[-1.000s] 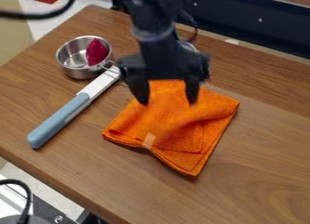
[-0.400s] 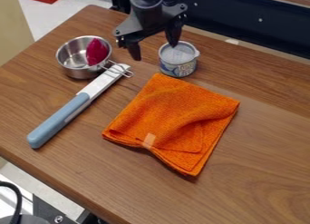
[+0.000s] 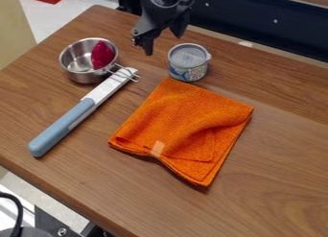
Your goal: Push the can to the right side of the table
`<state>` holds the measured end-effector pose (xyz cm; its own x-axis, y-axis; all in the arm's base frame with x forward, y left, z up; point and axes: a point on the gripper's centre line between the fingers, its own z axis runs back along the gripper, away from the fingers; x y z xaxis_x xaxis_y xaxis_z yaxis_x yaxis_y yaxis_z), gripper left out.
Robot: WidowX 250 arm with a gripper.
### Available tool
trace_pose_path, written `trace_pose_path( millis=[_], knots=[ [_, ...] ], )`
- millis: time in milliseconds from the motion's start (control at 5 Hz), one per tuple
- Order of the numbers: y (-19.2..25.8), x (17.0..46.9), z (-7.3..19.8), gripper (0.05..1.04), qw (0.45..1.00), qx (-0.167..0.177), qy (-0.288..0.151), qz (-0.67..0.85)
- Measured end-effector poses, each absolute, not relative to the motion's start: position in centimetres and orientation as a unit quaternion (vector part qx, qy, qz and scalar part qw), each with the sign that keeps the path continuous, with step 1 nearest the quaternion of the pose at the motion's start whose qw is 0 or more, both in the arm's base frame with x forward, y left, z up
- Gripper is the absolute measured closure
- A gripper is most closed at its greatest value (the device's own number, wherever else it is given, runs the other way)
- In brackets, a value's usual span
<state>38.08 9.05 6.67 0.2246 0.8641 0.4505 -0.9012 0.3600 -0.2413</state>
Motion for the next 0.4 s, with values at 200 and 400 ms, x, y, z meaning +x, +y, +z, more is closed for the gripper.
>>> trace_pose_path(
  millis=[200,400],
  knots=[
    [10.0,39.1,6.4,0.084,0.763,0.042,-0.263,0.590],
    [11.9,39.5,5.5,0.084,0.717,0.070,-0.271,0.639]
  ],
)
